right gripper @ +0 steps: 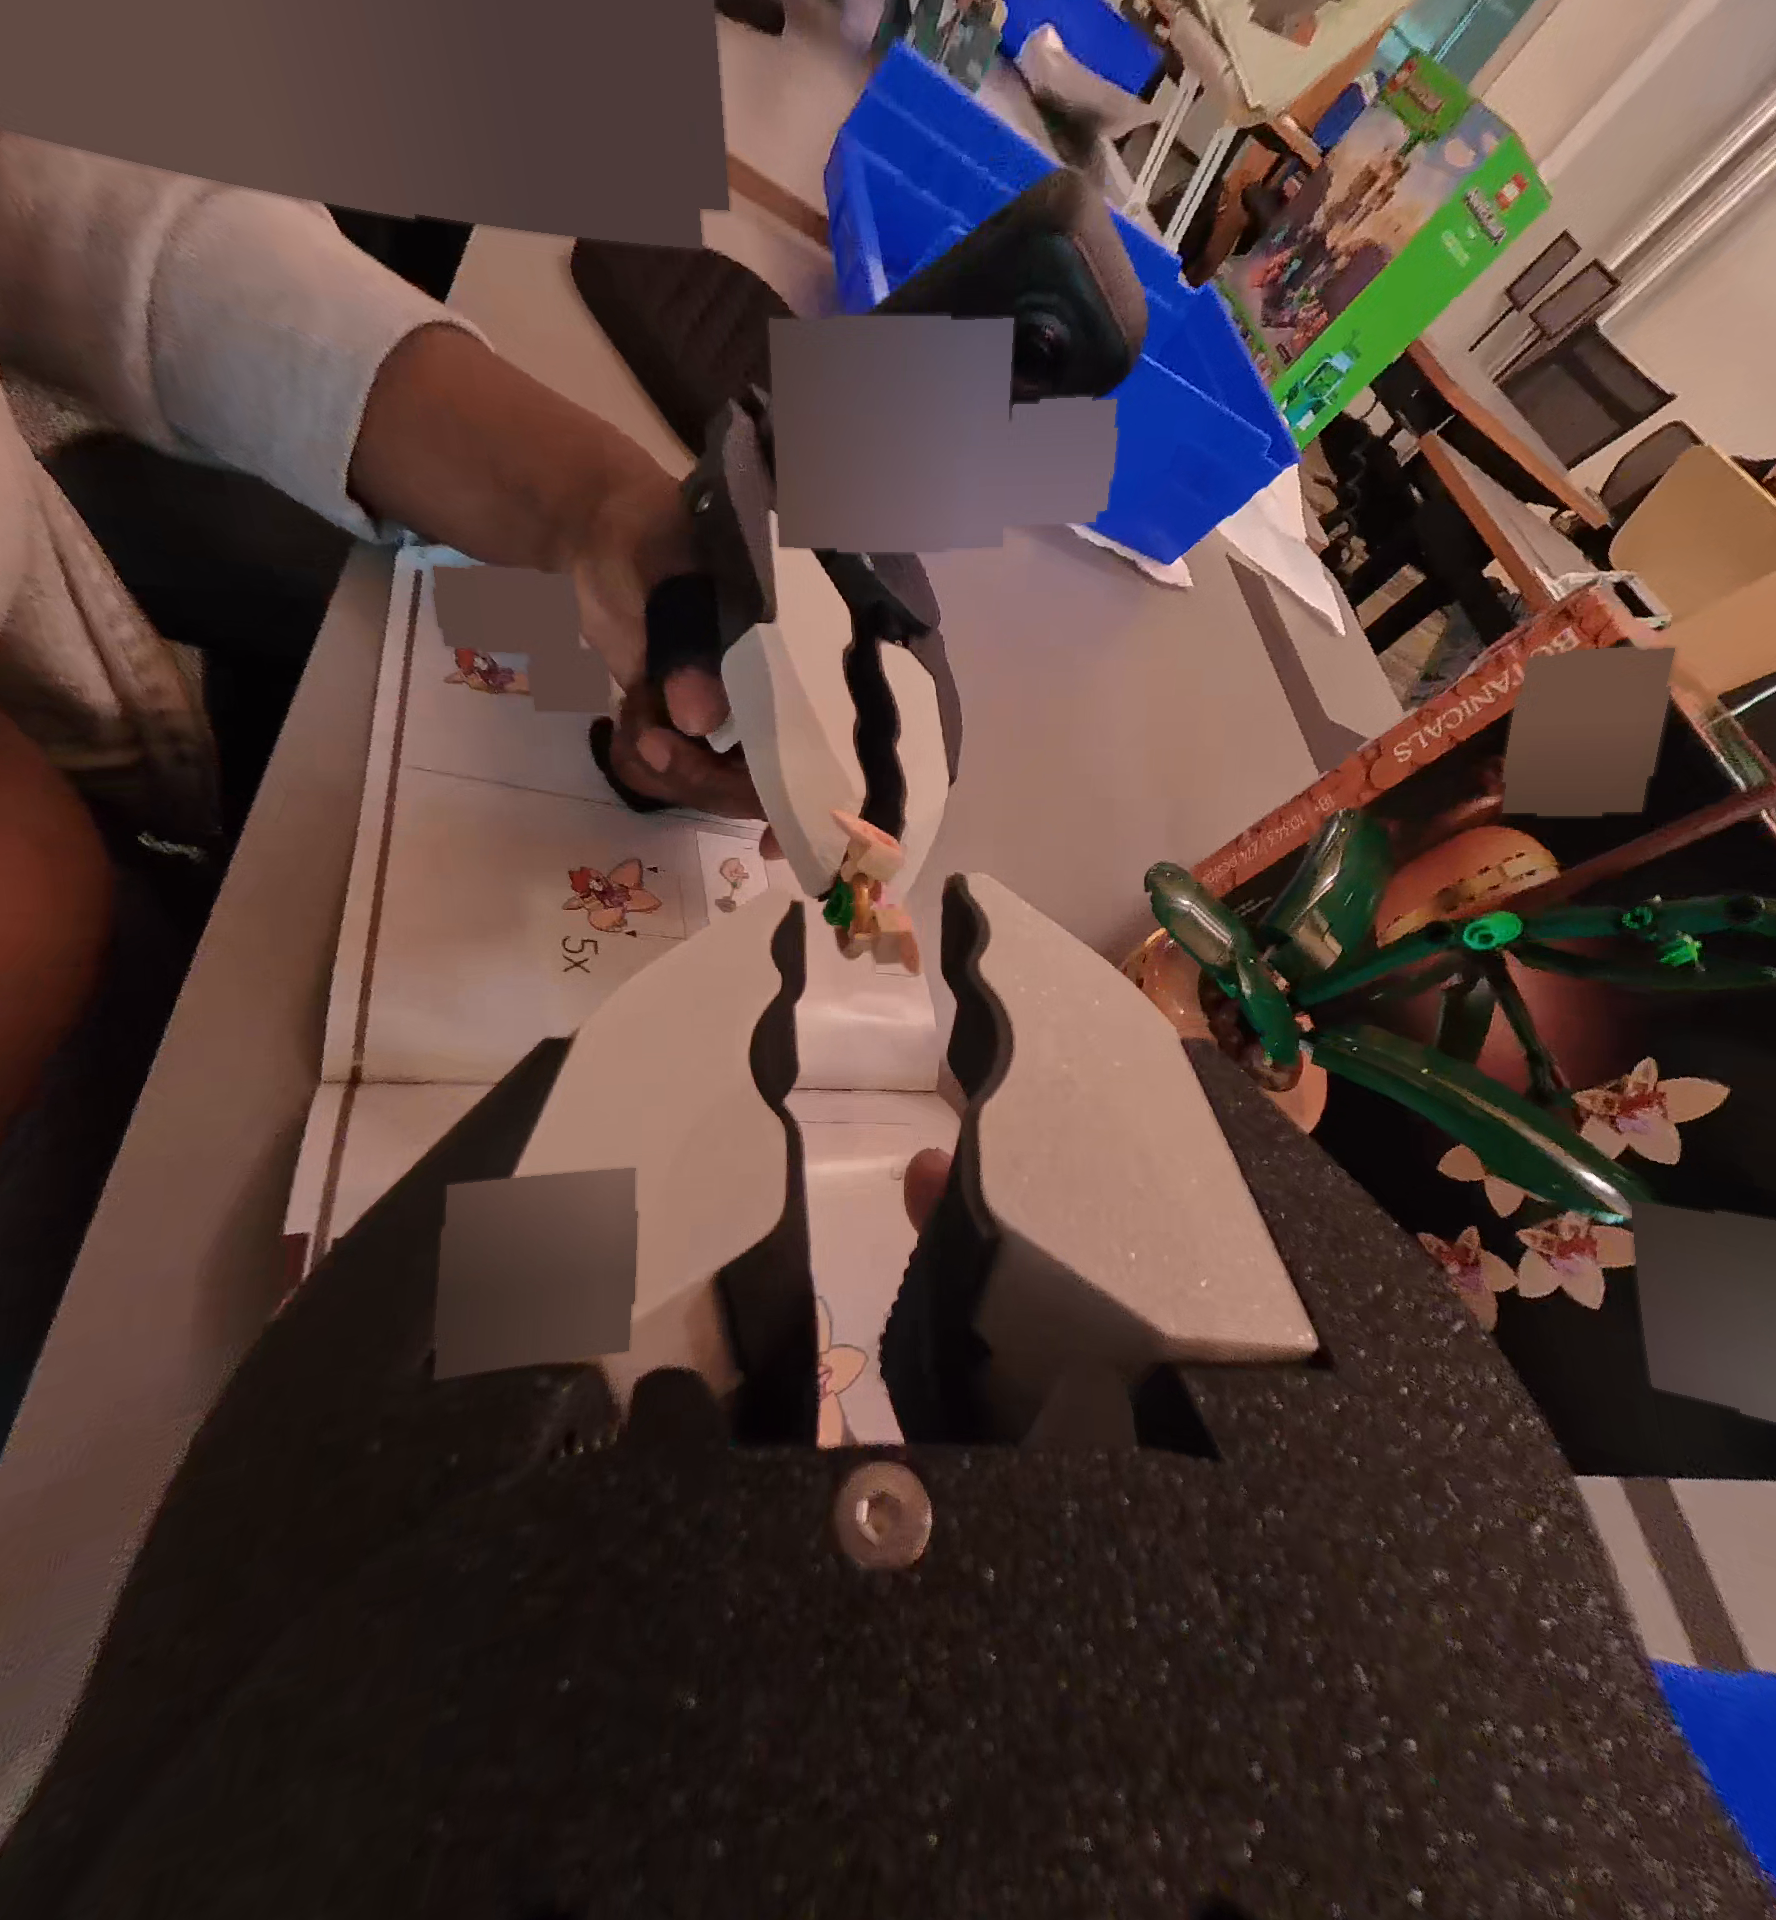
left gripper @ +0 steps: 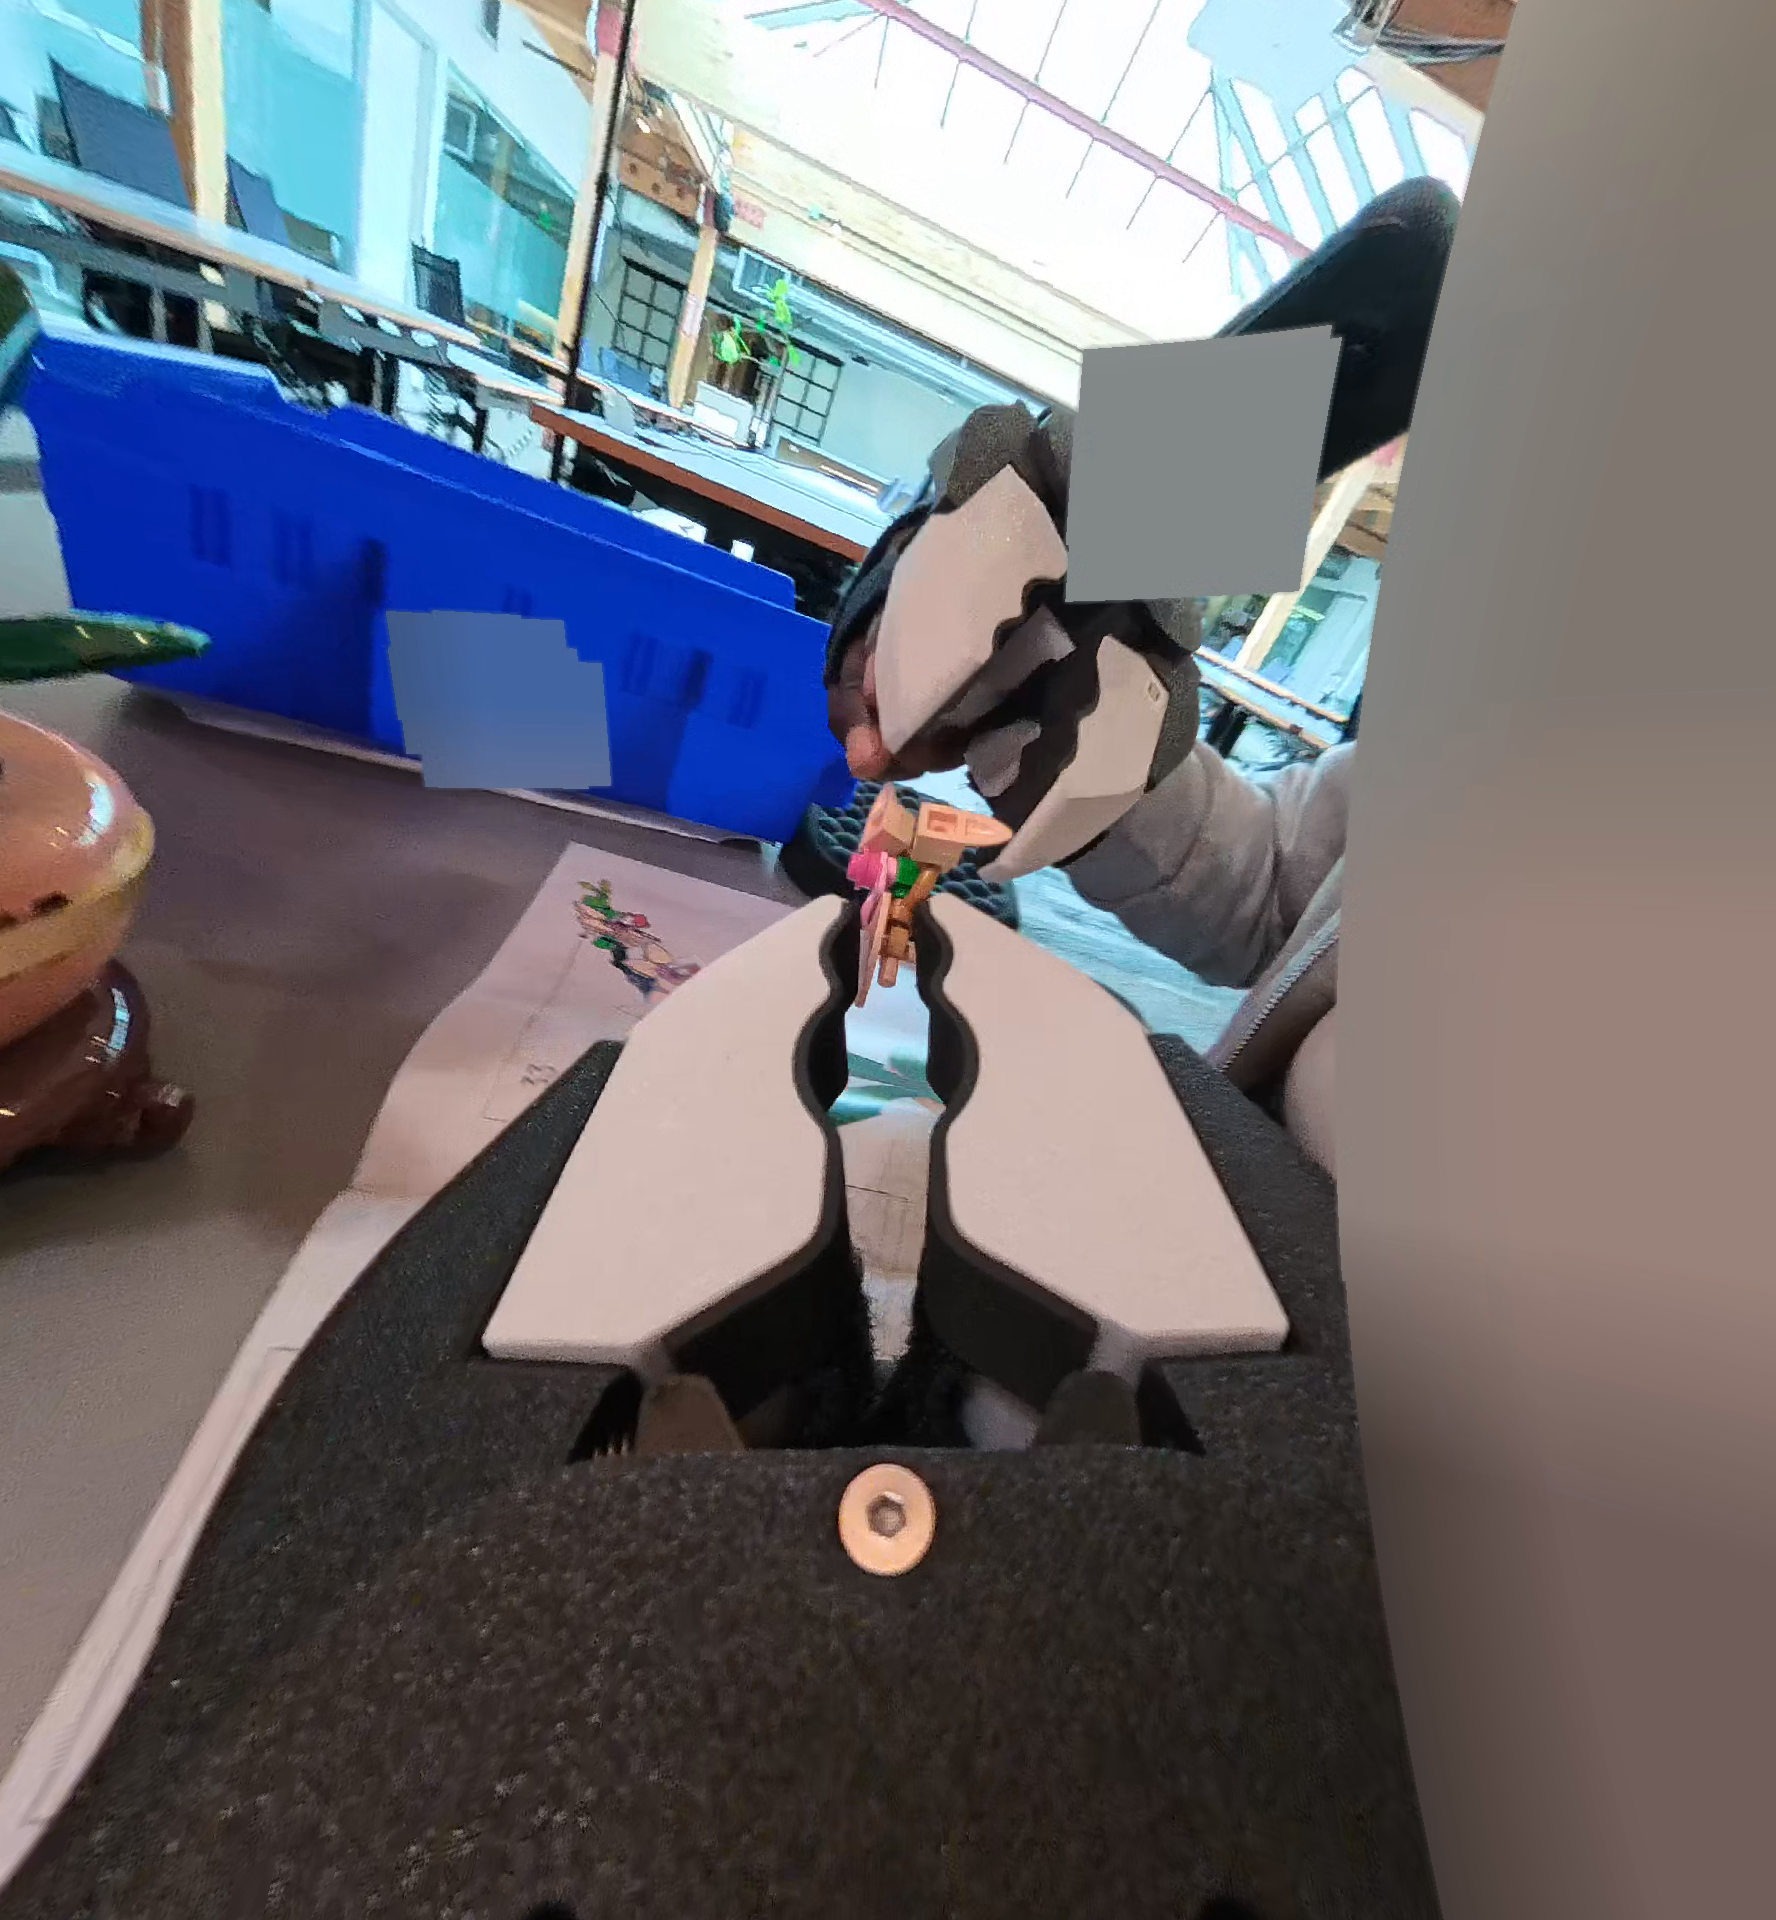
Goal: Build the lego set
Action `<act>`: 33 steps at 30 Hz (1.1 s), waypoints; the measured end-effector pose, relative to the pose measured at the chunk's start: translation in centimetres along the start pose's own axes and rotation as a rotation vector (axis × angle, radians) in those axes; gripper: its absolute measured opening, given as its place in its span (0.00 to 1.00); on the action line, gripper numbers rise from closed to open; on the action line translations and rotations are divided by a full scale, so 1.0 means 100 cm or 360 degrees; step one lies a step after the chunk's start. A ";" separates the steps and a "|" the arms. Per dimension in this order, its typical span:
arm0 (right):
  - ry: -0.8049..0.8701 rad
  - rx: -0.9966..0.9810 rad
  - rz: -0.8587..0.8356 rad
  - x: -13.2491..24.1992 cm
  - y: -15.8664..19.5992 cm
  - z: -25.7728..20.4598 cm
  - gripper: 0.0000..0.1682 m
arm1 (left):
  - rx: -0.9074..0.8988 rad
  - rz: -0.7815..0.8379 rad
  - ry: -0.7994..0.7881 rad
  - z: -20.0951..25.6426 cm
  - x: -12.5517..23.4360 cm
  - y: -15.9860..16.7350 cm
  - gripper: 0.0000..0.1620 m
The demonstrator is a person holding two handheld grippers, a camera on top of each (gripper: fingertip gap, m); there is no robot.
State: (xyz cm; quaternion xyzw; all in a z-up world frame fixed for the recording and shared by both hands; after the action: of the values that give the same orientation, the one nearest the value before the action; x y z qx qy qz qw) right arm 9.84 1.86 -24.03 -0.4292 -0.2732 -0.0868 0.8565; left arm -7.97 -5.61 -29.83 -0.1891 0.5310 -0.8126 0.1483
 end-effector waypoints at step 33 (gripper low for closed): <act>-0.0332 -0.0006 -0.0198 -0.017 -0.005 0.006 0.04 | -0.0164 -0.0334 -0.0218 0.007 -0.004 0.001 0.06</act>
State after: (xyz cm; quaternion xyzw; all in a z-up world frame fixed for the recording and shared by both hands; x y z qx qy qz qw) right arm 8.04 1.85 -24.31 -0.4198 -0.3867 -0.0951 0.8156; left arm -7.25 -6.03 -29.74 -0.3061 0.5380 -0.7804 0.0883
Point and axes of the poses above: each gripper's, where its closed fingertips meet, x back along the fingers, y out of its underside, z = x × y across the jaws, the point moved 10 cm from there along x, back along the fingers, and after that the axes turned 13 degrees about -z, right-handed, at the moved point
